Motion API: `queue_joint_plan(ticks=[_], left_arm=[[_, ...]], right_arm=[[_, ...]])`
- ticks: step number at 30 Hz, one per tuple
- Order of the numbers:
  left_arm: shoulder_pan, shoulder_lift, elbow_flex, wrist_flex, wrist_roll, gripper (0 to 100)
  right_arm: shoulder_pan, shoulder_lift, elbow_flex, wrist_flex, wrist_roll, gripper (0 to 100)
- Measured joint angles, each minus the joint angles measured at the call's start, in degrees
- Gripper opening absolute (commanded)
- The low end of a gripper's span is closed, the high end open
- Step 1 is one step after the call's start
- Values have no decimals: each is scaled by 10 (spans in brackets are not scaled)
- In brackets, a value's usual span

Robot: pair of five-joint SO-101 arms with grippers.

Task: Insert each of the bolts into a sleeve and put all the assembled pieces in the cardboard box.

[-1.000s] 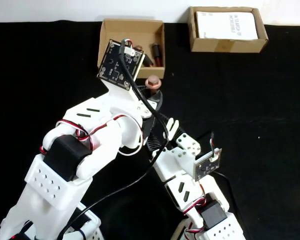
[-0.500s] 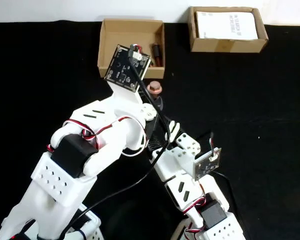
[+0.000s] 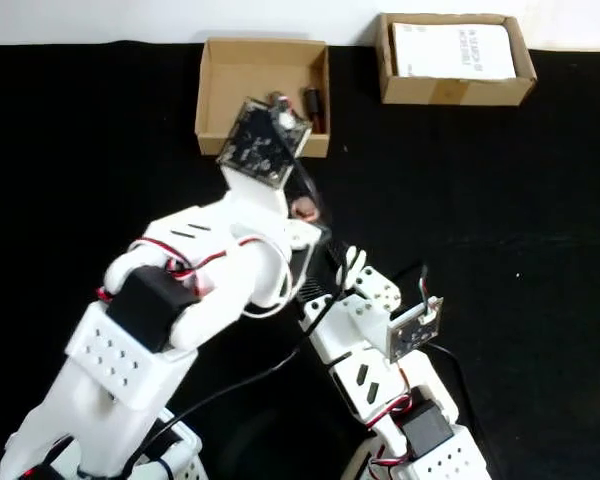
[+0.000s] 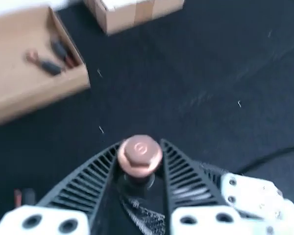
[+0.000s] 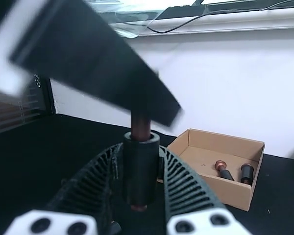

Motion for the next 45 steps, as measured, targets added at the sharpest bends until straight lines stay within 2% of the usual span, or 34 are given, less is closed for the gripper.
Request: queue_joint_plan(ticks=[9, 13, 16, 21, 24, 27, 31, 36, 40, 45], left_arm=[[-2, -1, -93, 105, 12, 195], [-2, -1, -207, 189, 9, 195], [-5, -2, -297, 228, -28, 160], [-96, -7, -387, 245, -99, 83], [-172, -7, -395, 246, -113, 18], [-261, -7, -382, 247, -127, 9], [-376, -27, -305, 255, -194, 9], [-472, -123, -105, 206, -248, 9], [-513, -261, 87, 117, -272, 12], [-521, -416, 337, 14, -274, 12]], right_arm=[[6, 1, 0, 1, 2, 7], [32, 0, 0, 0, -11, 7], [41, 1, 0, -10, -18, 7], [43, 51, -16, -20, -20, 7], [46, 135, -76, -25, -20, 7], [63, 255, -160, -69, -20, 7], [84, 452, -285, -159, -3, 7], [84, 719, -423, -261, 41, 7], [89, 926, -542, -317, 55, 7], [102, 1161, -711, -375, 56, 7]])
